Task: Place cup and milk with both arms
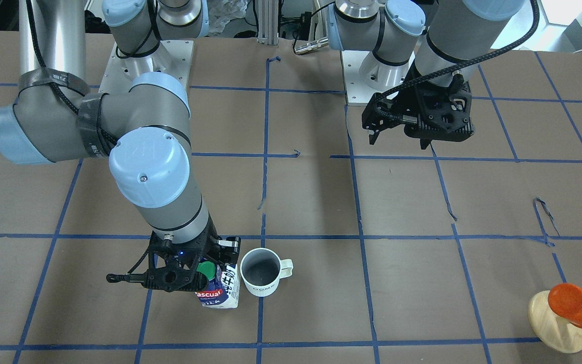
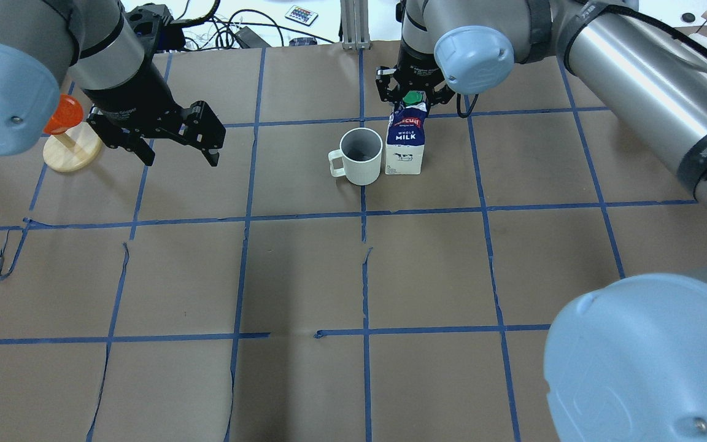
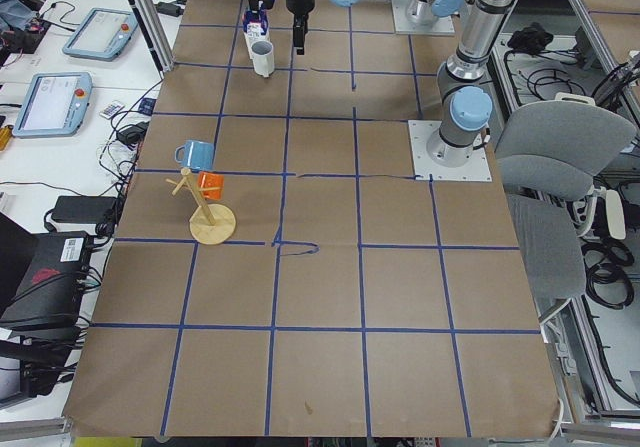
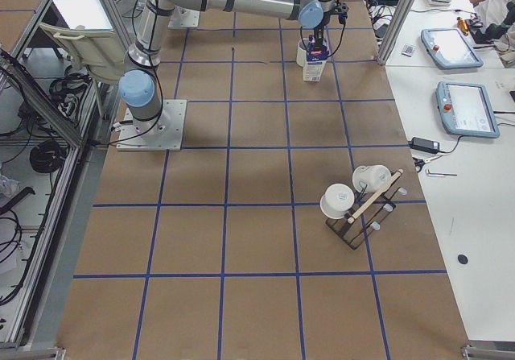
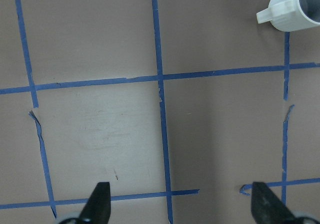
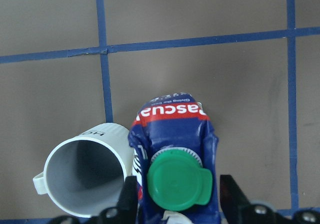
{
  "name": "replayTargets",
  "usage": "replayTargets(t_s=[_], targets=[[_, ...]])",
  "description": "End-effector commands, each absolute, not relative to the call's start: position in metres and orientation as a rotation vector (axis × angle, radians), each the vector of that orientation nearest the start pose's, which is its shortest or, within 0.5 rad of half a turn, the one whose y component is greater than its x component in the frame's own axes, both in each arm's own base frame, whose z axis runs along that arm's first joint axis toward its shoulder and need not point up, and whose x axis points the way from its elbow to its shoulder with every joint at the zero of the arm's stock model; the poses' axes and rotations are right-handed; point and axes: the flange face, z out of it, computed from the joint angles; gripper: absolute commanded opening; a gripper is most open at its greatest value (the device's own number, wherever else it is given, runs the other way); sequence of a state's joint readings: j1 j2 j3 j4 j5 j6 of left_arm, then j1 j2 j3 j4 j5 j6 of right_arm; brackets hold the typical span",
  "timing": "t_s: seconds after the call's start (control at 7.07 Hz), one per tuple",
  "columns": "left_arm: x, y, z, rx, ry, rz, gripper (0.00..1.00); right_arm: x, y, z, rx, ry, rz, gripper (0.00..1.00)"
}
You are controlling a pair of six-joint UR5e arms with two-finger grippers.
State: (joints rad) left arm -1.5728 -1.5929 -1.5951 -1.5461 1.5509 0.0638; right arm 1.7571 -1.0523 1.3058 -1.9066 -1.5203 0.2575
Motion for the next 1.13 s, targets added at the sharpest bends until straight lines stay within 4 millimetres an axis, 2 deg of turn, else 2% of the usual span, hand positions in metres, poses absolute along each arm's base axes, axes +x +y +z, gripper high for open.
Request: replayTargets(t_s=[0.0, 0.14, 0.28, 0.57, 0.71, 0.99], targets=[[-0.136, -0.498, 0.468, 0.102, 3.16, 0.031, 1.0, 0.261, -0.653, 0.367, 0.103, 3.073, -0.154, 1.0], [-0.136, -0.498, 0.468, 0.102, 3.16, 0.031, 1.0, 0.25, -0.643, 0.391, 0.119, 3.072, -0.168, 1.0], [-0.136, -0.498, 0.468, 0.102, 3.16, 0.031, 1.0, 0.24, -0.622, 0.419, 0.11, 3.096, -0.123, 1.0], [-0.136, -0.498, 0.469, 0.102, 3.16, 0.028, 1.0, 0.194, -0.592, 0.468, 0.126, 3.147, -0.1, 1.0], [-0.136, -0.498, 0.469, 0.102, 3.16, 0.028, 1.0, 0.182, -0.578, 0.478, 0.1, 3.148, -0.089, 1.0], [-0.137, -0.498, 0.468, 0.104, 3.159, 0.031, 1.0, 0.169, -0.534, 0.457, -0.009, 3.161, -0.012, 1.0]])
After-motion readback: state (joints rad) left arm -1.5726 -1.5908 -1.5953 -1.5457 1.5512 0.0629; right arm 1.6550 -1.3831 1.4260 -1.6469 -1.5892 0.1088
